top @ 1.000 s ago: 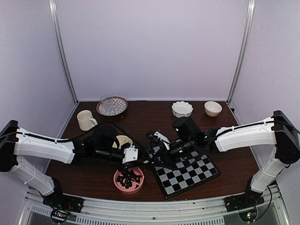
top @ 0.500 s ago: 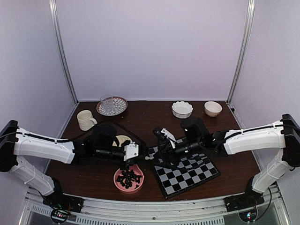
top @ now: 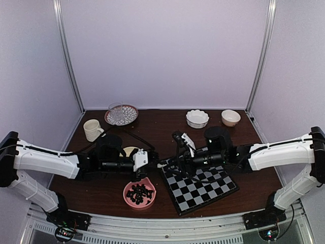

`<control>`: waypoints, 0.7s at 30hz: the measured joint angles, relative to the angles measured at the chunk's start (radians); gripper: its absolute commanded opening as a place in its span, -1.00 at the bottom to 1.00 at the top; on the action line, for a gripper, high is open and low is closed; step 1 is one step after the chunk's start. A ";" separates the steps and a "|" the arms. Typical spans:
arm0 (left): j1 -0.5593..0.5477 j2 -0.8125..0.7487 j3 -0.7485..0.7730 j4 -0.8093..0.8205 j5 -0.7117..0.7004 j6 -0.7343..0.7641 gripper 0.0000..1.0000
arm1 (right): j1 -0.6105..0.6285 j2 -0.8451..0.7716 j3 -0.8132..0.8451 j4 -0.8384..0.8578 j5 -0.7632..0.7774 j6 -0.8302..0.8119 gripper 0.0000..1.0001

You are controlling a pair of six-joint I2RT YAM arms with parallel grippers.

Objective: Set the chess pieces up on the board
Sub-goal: Pass from the left arm to the right

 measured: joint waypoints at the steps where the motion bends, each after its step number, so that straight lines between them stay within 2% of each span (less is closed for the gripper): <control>1: 0.000 -0.001 0.000 0.002 0.000 -0.003 -0.83 | 0.000 0.006 0.000 0.003 0.000 0.005 0.03; 8: 0.000 -0.002 -0.001 0.021 0.003 -0.015 -0.83 | 0.000 0.029 0.000 0.023 -0.008 0.020 -0.40; 13: 0.000 -0.002 -0.003 0.022 0.005 -0.019 -0.82 | 0.000 0.029 0.000 0.042 -0.014 0.030 -0.49; 17: 0.000 -0.002 -0.003 0.022 0.008 -0.019 -0.81 | 0.000 0.030 0.000 0.053 -0.018 0.033 -0.79; 18: 0.000 -0.002 -0.003 0.022 0.008 -0.019 -0.77 | 0.000 0.032 0.000 0.056 -0.020 0.033 -0.85; 21: 0.000 -0.002 -0.005 0.021 0.008 -0.019 -0.43 | 0.000 0.034 0.000 0.057 -0.026 0.035 -0.91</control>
